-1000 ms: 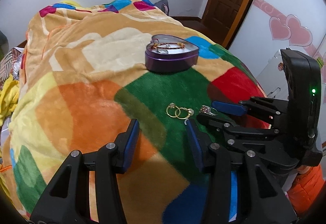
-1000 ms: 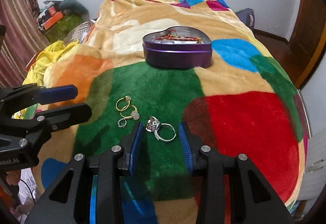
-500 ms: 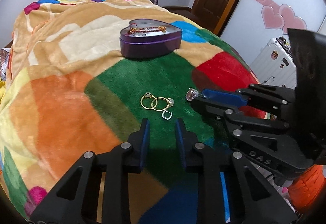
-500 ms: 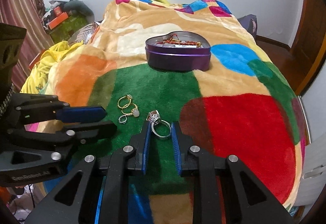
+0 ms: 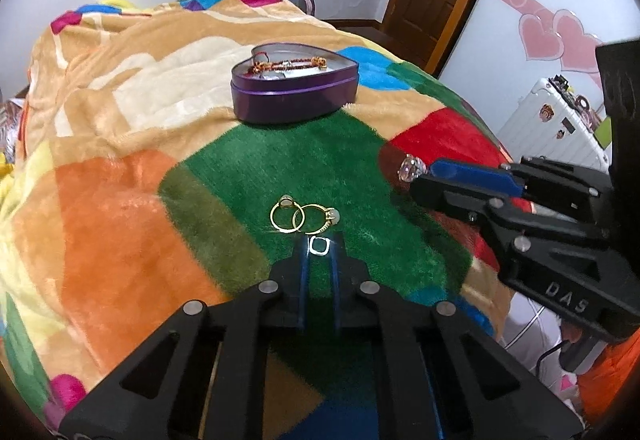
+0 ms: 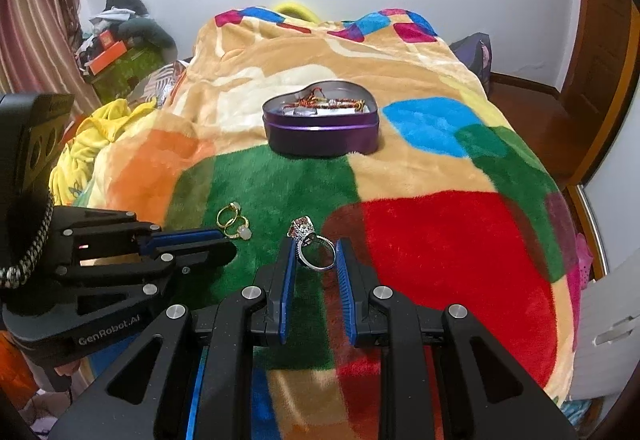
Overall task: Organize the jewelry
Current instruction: 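Grasp the silver stone ring with the right tool while the left tool grasps the small silver earring, then carry the stone ring with the right tool while the left tool carries the earring to the tin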
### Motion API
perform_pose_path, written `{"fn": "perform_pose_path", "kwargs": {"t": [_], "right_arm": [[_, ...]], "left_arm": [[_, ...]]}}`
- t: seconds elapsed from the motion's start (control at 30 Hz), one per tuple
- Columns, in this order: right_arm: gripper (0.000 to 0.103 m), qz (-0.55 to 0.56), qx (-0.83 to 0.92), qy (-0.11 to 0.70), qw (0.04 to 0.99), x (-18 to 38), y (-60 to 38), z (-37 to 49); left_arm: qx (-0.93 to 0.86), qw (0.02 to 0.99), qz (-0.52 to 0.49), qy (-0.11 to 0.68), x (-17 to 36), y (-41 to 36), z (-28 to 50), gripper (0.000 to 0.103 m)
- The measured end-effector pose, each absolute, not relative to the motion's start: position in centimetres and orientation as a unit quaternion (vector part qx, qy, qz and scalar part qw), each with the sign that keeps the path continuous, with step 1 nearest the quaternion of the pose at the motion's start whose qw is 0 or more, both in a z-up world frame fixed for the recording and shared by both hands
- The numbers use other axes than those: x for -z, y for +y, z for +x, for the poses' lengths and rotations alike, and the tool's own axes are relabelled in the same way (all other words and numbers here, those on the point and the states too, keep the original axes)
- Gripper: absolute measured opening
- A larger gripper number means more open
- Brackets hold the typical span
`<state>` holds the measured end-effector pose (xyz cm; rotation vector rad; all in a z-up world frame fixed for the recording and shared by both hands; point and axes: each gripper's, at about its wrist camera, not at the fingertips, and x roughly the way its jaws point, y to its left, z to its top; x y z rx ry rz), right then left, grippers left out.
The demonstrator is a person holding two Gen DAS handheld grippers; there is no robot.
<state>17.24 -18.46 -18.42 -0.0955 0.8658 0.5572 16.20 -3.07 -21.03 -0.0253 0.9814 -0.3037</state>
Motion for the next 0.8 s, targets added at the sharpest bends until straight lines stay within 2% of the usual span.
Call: {"fn": "perform_pose_path", "kwargs": {"t": [0.8], "right_arm": [[0.018, -0.024, -0.26, 0.334, 0.906, 12.7, -18.6, 18.0]], "left_arm": [[0.115, 0.914, -0.023, 0.389, 14.7, -0.3, 17.2, 0.008]]}}
